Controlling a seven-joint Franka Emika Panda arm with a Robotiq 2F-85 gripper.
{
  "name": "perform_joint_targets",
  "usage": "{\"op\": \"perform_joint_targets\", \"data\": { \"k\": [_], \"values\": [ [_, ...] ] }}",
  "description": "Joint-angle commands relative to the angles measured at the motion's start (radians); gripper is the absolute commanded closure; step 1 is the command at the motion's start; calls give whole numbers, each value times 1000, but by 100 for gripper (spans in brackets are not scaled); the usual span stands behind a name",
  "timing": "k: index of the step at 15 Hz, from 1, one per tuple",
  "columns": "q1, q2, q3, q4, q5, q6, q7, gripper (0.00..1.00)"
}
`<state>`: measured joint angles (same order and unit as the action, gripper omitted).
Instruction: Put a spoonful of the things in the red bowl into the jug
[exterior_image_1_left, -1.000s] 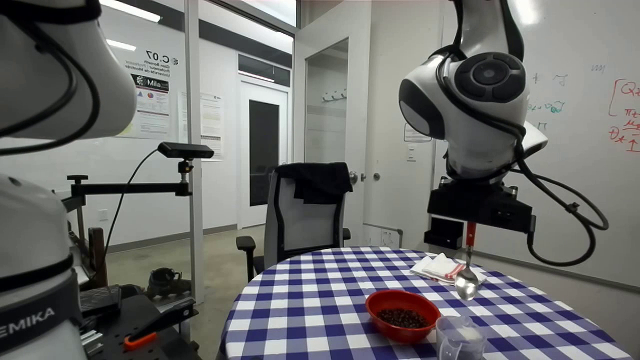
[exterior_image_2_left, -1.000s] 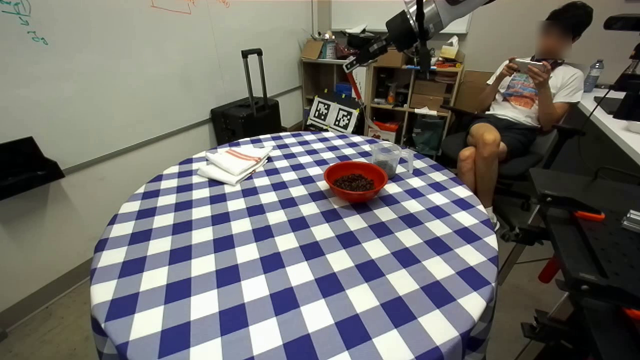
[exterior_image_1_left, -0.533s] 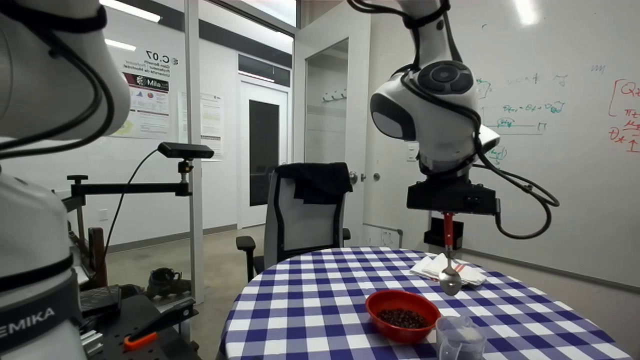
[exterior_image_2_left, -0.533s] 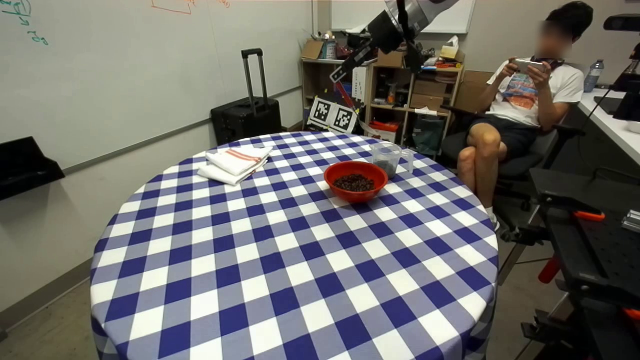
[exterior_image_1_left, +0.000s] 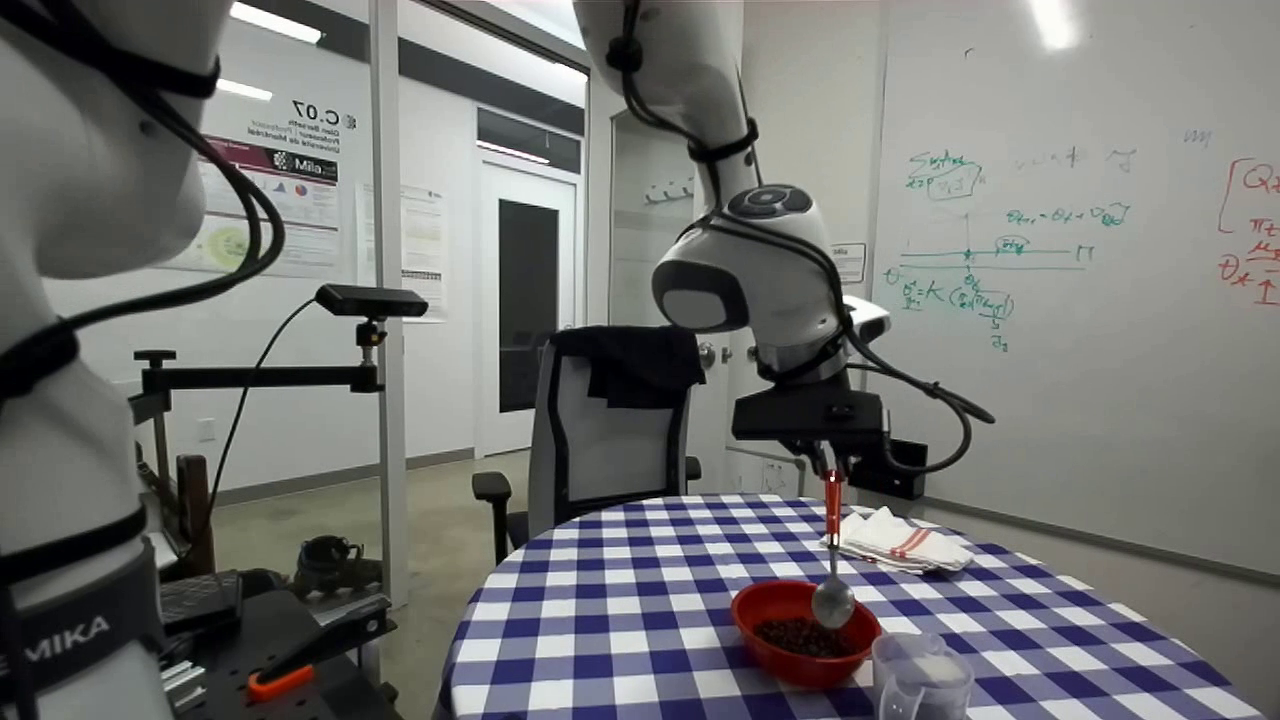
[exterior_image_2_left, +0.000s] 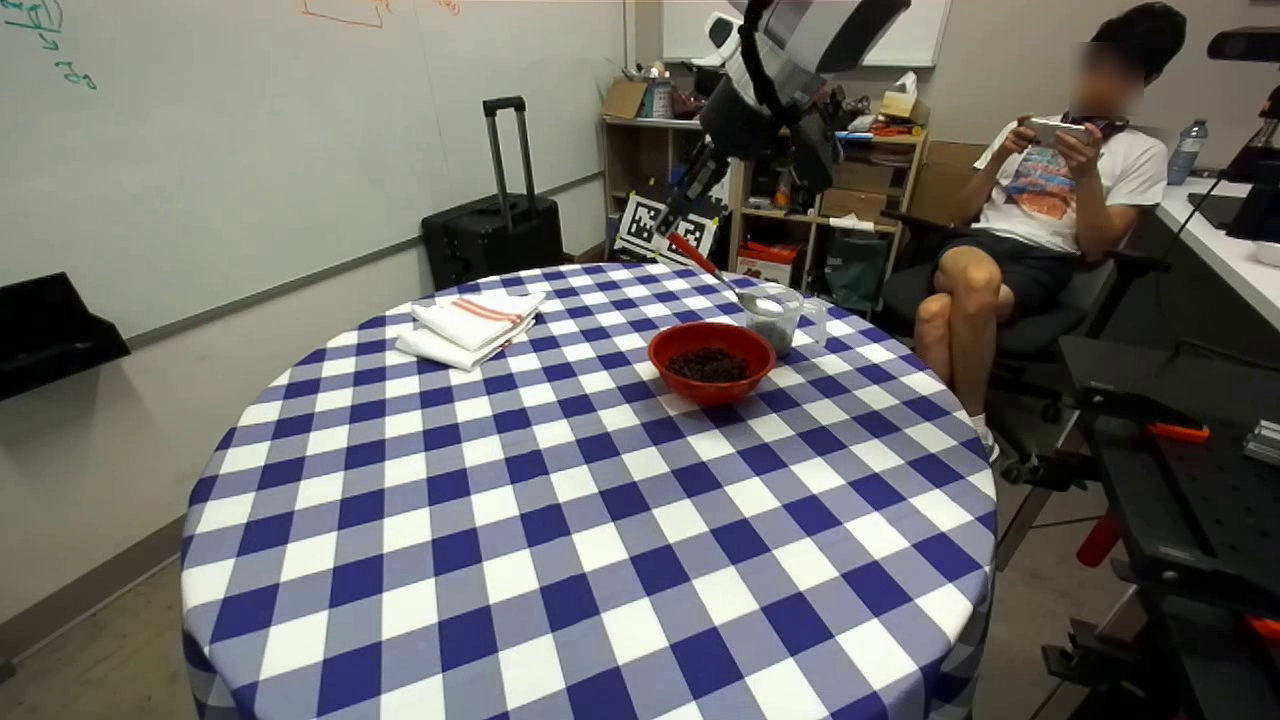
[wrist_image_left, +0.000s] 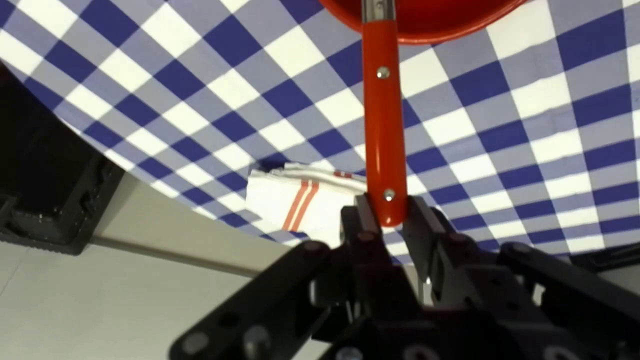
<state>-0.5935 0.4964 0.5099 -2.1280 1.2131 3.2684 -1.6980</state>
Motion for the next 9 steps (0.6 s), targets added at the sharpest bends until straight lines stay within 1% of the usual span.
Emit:
{"op": "perform_joint_targets", "data": {
  "k": [1, 2, 3, 4, 6, 7, 9],
  "values": [
    [270, -53, -266, -81, -64, -4, 176, 95],
    [344, -55, -343, -93, -82, -20, 214, 95],
    [391, -53, -398, -119, -184, -23, 321, 95],
    [482, -49, -492, -115, -157, -45, 311, 95],
    [617, -32, -643, -128, -257, -90, 432, 95],
    [682, -22, -721, -124, -323, -134, 501, 95],
    [810, 4, -876, -78, -485, -256, 657, 95]
  ]
}}
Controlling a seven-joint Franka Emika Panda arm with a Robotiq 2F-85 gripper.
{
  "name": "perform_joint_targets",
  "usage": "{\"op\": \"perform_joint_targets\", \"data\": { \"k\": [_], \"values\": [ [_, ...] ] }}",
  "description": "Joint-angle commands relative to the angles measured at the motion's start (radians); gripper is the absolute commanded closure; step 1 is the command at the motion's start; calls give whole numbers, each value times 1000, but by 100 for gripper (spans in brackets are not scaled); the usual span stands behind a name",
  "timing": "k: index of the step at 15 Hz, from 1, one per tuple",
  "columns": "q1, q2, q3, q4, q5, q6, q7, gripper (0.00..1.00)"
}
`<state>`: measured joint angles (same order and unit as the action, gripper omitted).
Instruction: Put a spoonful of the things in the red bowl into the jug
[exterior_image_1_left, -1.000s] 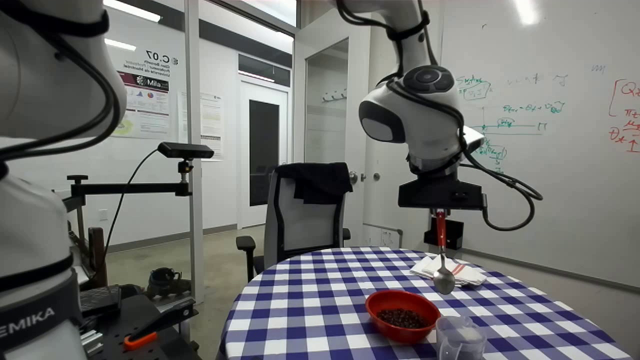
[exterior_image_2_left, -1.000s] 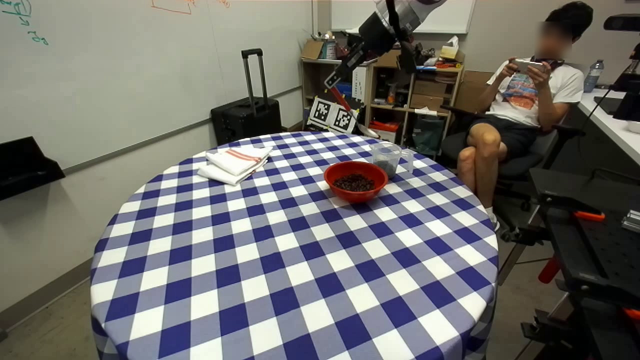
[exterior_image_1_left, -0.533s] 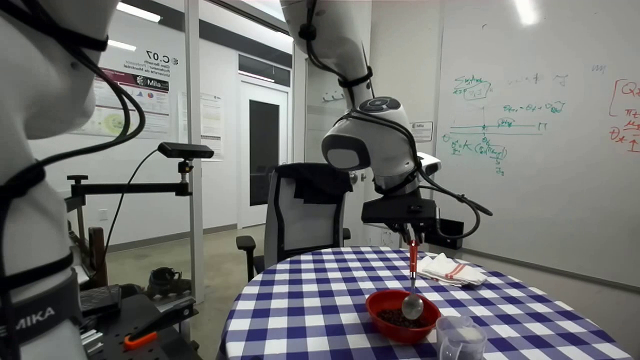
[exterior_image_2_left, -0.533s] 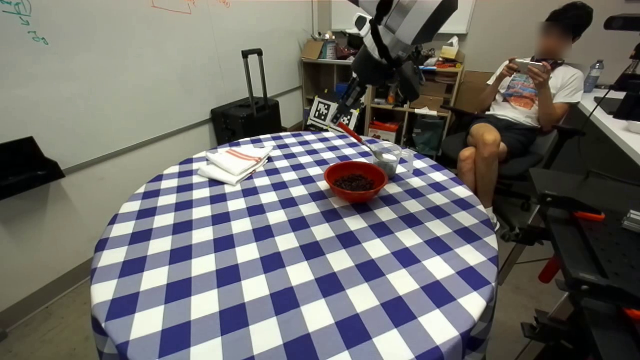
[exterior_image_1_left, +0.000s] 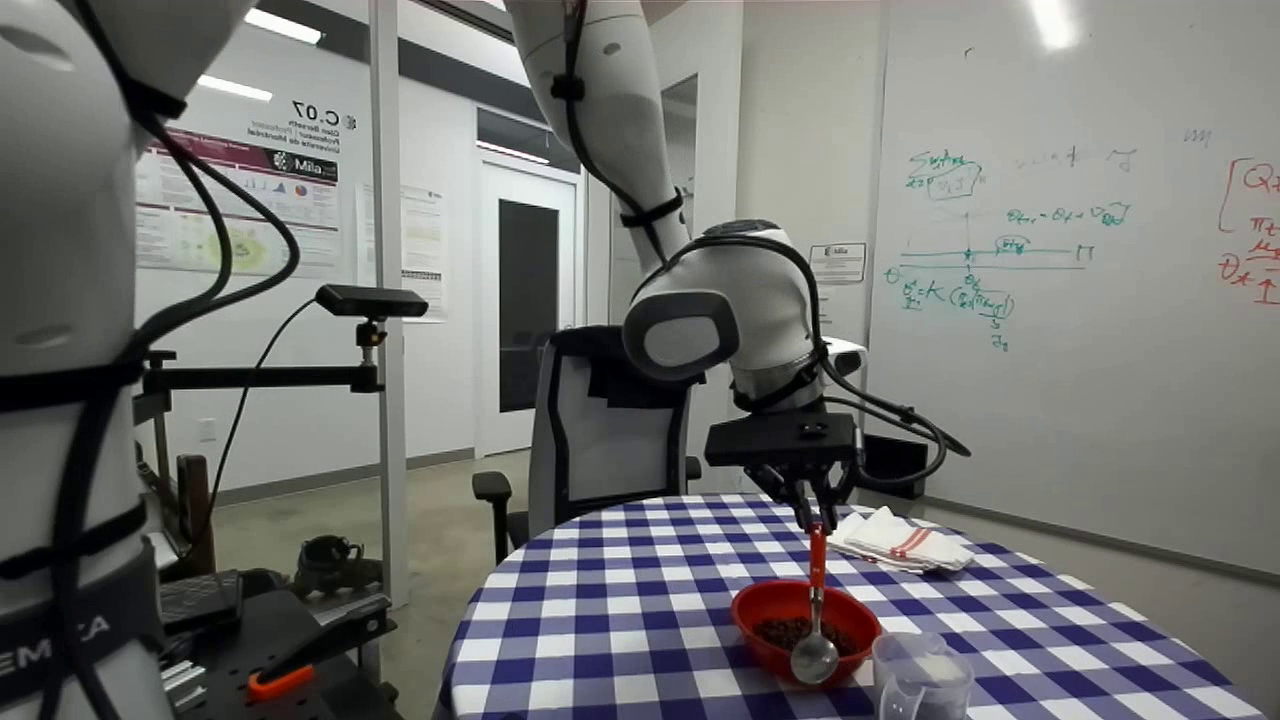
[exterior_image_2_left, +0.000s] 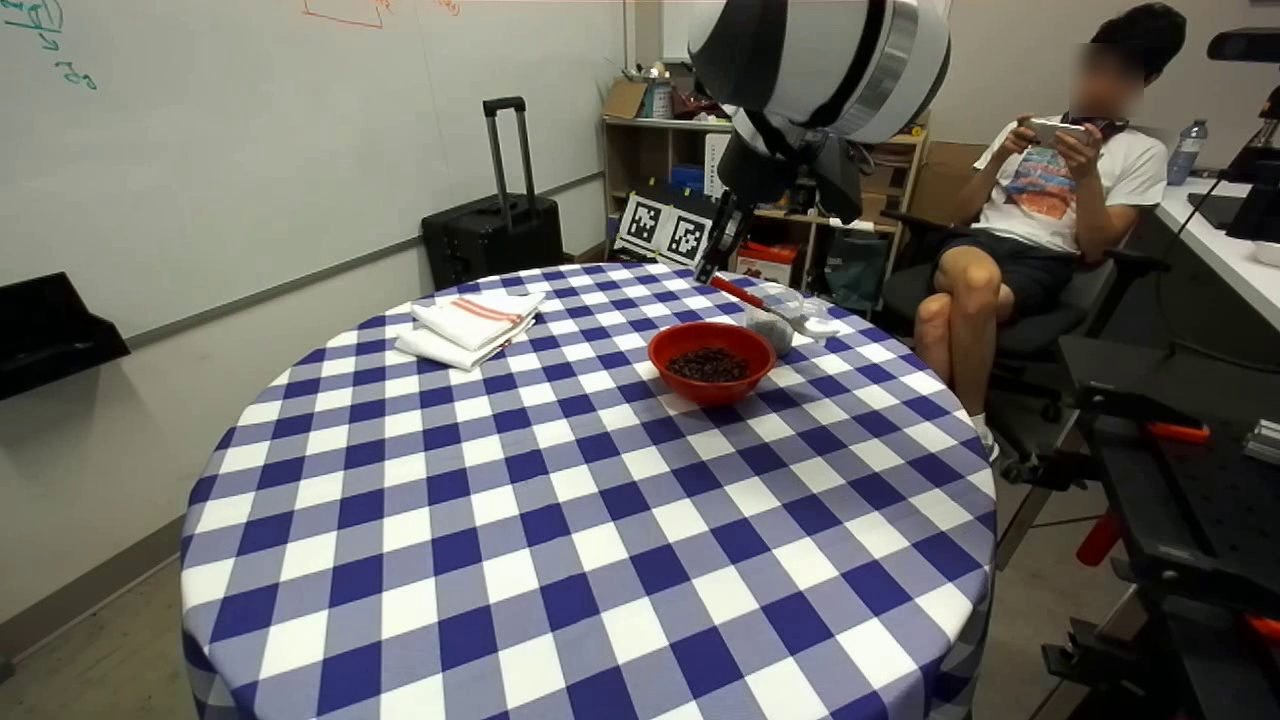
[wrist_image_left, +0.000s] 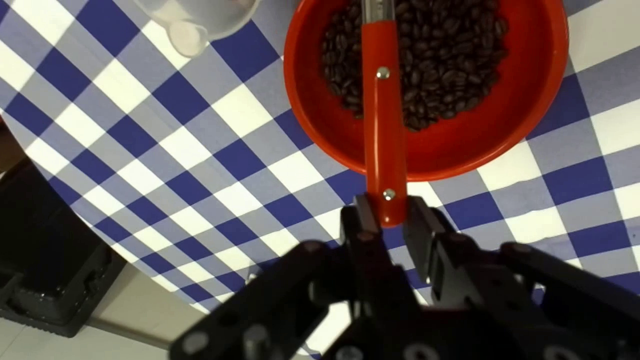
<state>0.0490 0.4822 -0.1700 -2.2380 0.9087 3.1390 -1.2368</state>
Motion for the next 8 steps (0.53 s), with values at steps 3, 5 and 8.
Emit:
{"op": "perform_joint_targets", "data": {
  "k": [3, 5, 8],
  "values": [
    [337, 44, -392, 161, -391, -371, 404, 95],
    [366, 67, -424, 289, -469, -525, 489, 95],
    [158, 42, -184, 428, -761, -649, 727, 95]
  ]
}}
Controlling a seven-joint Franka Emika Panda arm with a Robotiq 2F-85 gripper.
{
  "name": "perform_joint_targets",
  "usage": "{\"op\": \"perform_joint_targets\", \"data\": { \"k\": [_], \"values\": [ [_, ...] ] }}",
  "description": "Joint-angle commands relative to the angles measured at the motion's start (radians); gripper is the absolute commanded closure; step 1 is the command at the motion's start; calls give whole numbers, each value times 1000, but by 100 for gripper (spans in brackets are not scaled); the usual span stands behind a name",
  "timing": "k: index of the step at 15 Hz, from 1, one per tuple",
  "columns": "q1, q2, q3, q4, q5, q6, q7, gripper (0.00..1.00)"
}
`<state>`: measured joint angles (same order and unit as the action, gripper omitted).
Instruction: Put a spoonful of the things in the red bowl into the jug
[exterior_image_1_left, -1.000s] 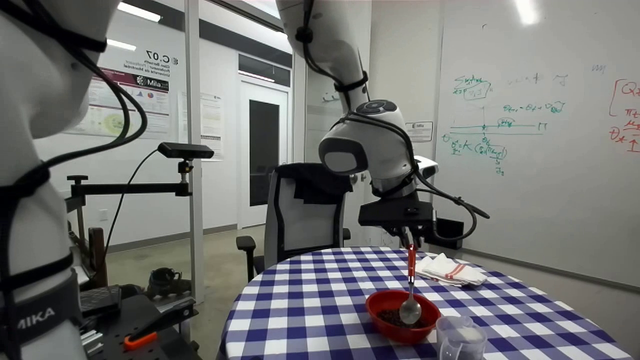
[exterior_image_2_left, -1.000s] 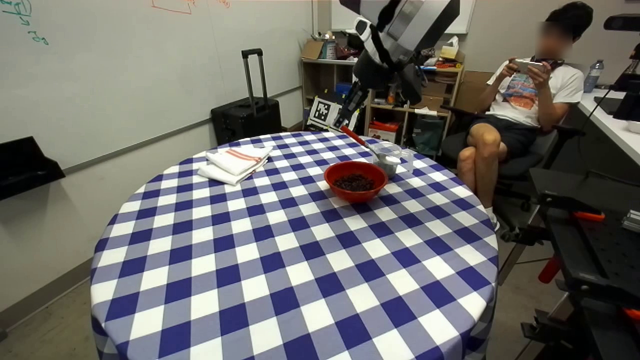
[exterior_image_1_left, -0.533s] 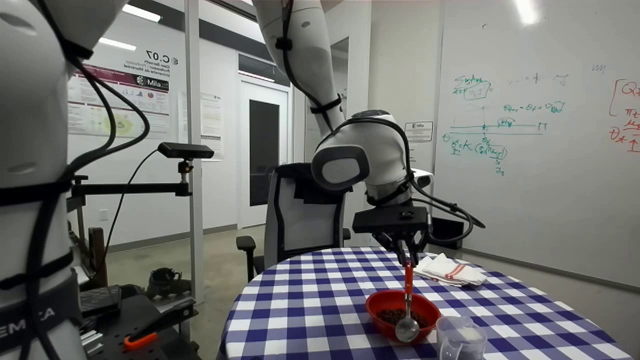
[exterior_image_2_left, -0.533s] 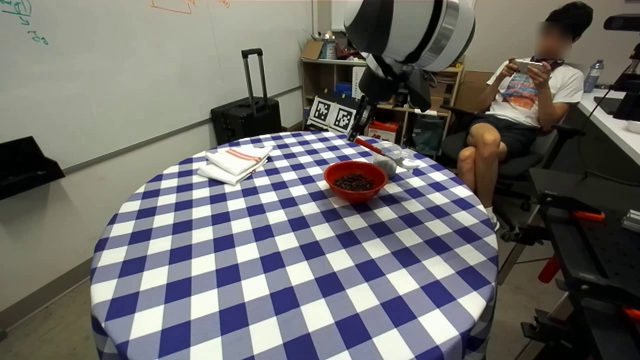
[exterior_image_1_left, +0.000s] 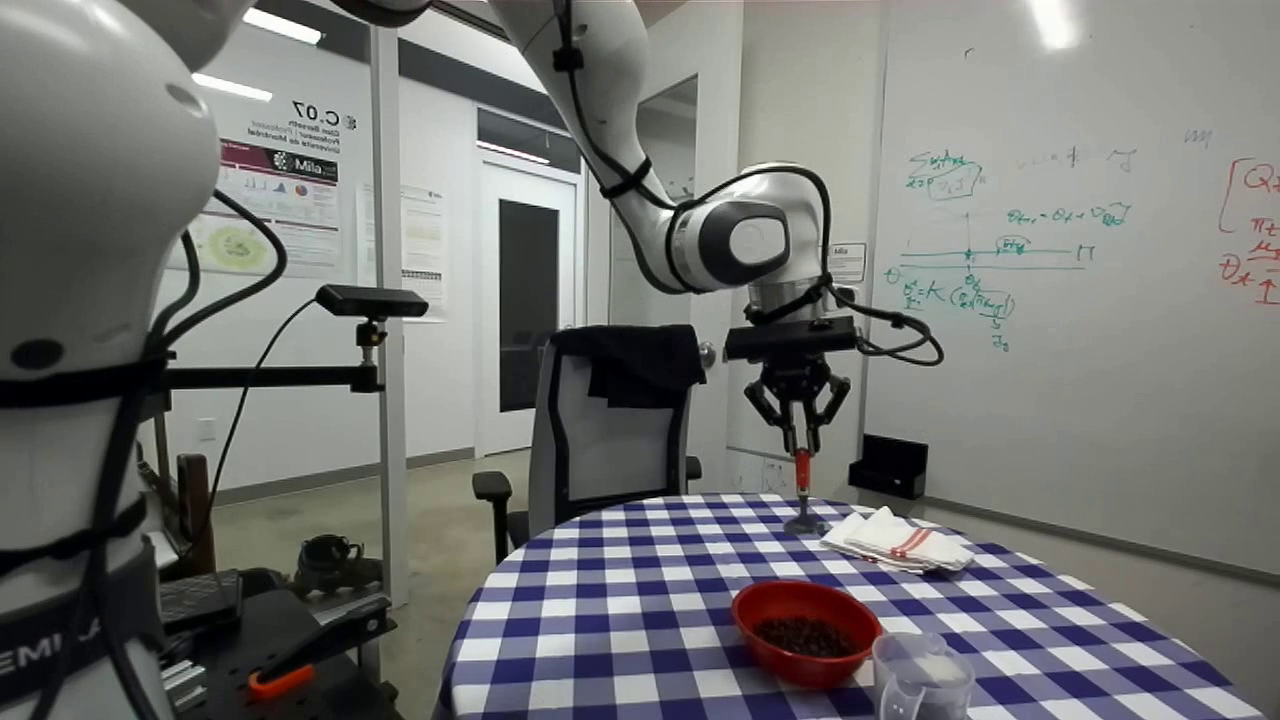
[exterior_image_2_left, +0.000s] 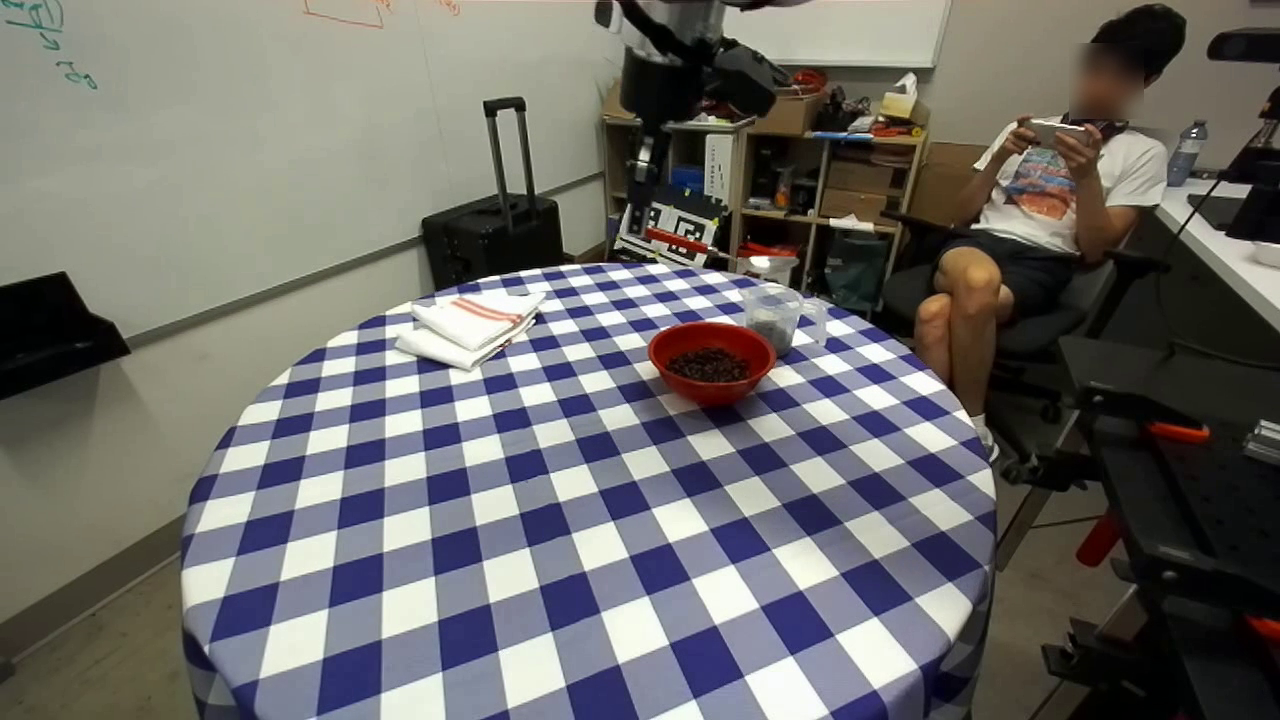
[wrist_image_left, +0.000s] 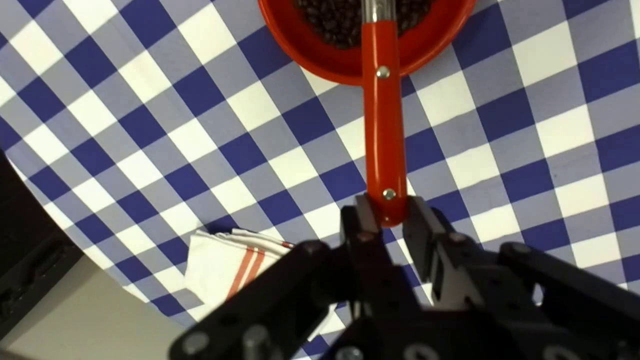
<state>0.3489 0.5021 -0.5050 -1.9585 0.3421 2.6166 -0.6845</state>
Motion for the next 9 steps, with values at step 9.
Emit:
{"op": "perform_joint_targets", "data": {
  "k": [9],
  "values": [
    [-331, 170, 426, 425, -342, -436, 478, 95]
  ]
}}
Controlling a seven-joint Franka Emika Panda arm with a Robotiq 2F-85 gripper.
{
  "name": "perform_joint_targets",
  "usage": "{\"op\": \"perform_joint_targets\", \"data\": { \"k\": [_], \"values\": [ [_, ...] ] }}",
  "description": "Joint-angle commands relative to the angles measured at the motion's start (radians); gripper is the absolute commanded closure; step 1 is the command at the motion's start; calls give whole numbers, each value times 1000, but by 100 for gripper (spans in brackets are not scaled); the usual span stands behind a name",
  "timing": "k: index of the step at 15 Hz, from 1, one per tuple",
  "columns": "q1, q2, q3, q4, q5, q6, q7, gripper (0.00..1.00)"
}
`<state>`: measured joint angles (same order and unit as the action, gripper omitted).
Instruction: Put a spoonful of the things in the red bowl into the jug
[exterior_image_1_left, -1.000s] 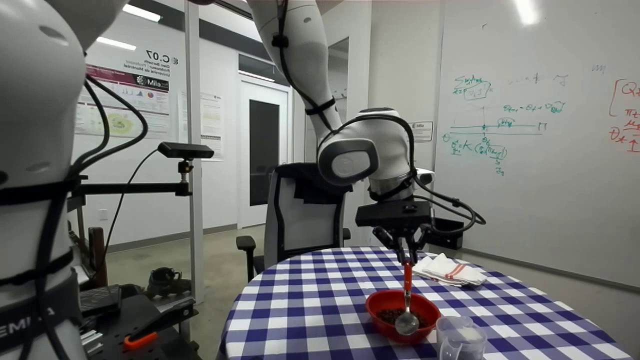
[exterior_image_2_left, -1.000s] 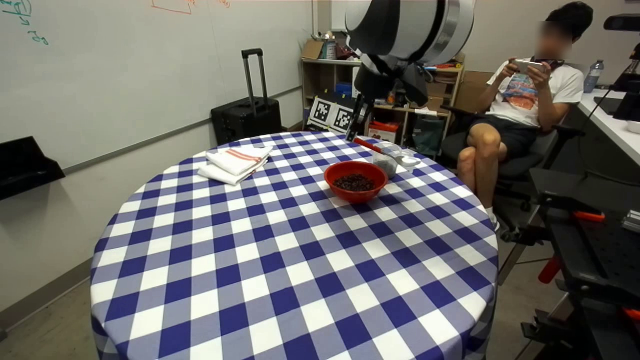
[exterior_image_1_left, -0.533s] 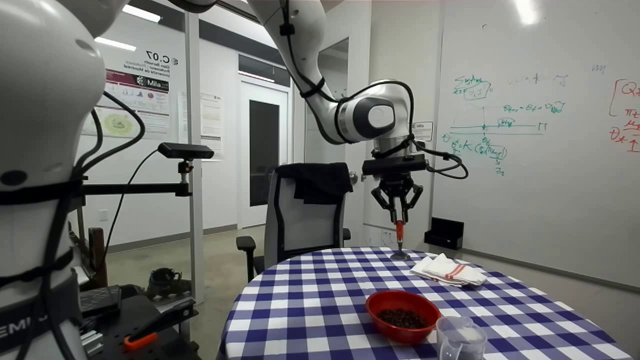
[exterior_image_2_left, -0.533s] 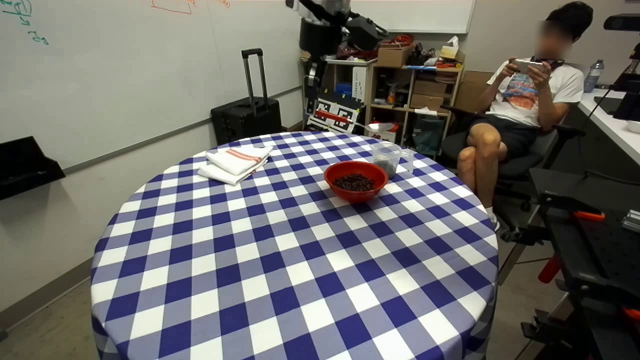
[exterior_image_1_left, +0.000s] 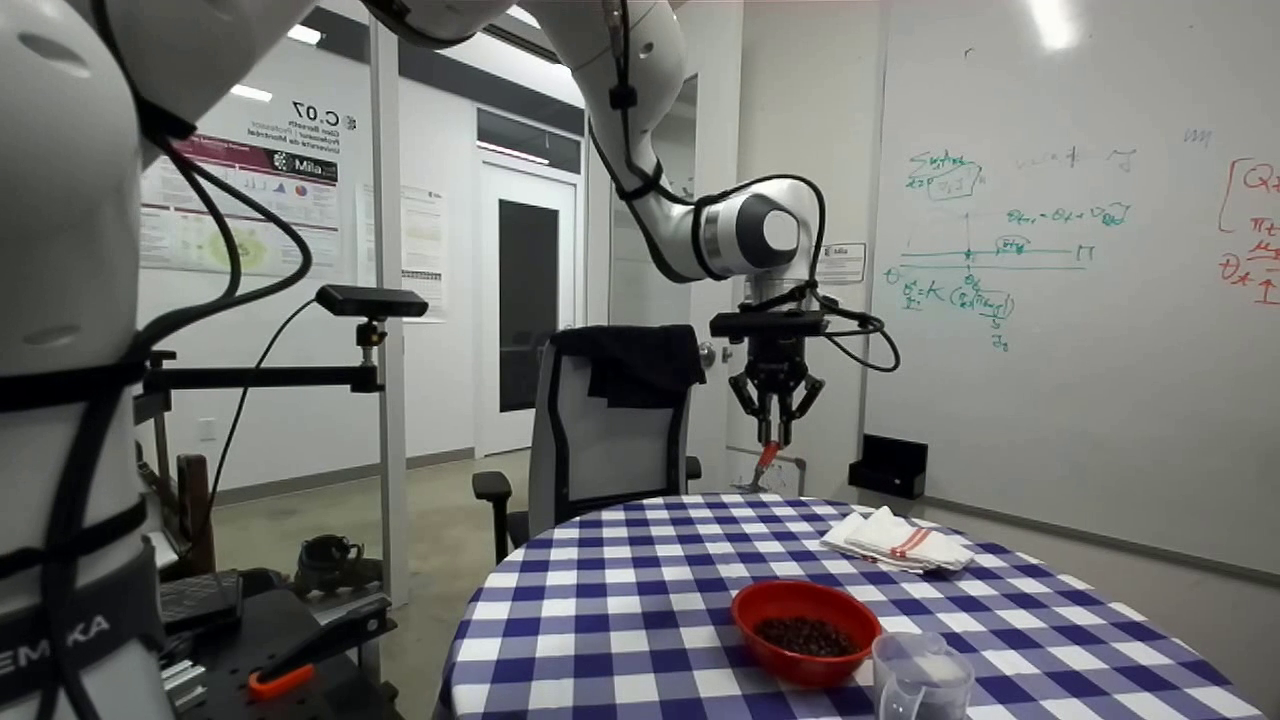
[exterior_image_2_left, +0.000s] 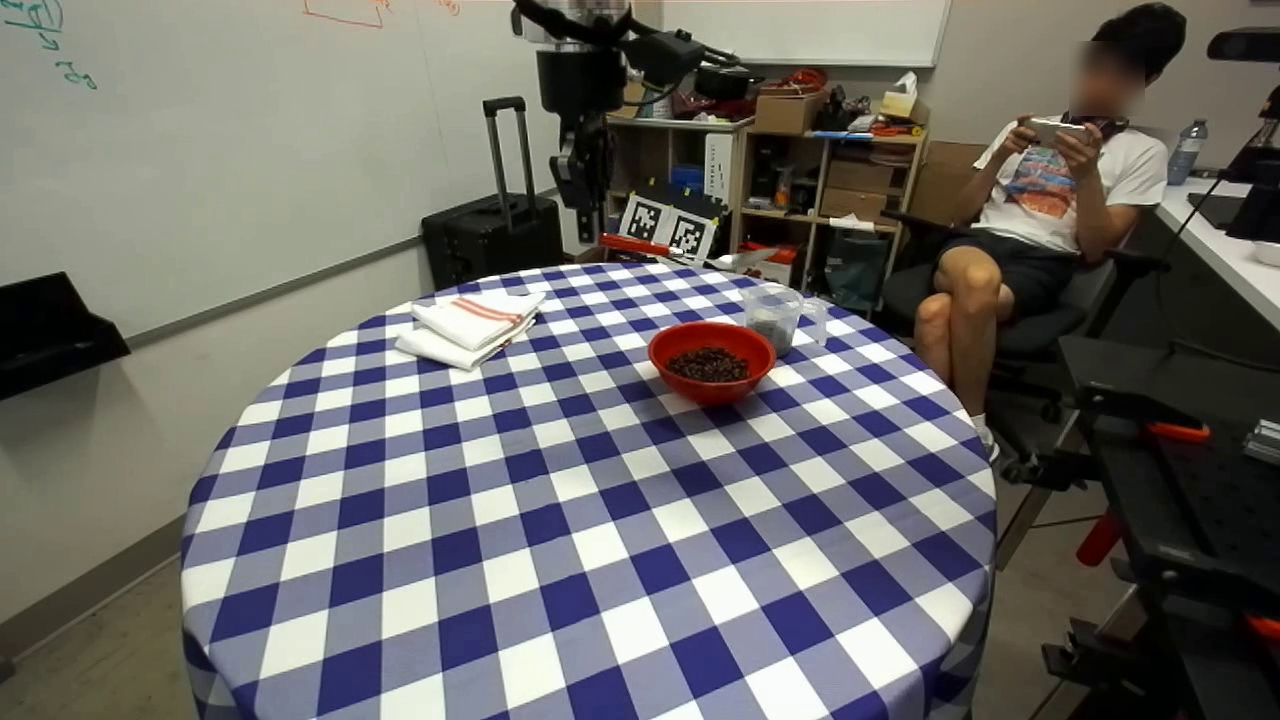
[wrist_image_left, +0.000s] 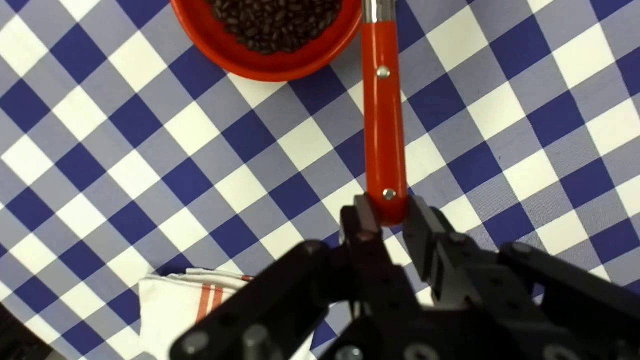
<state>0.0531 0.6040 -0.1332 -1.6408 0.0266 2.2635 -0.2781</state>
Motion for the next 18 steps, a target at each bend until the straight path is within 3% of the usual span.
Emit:
{"op": "perform_joint_targets", "data": {
  "k": [1, 11, 18],
  "values": [
    [-37, 80, 66, 122, -25, -95, 86, 95],
    [-38, 247, 110, 234, -14, -130, 185, 95],
    [-47, 362, 115, 292, -2, -95, 216, 95]
  ]
}}
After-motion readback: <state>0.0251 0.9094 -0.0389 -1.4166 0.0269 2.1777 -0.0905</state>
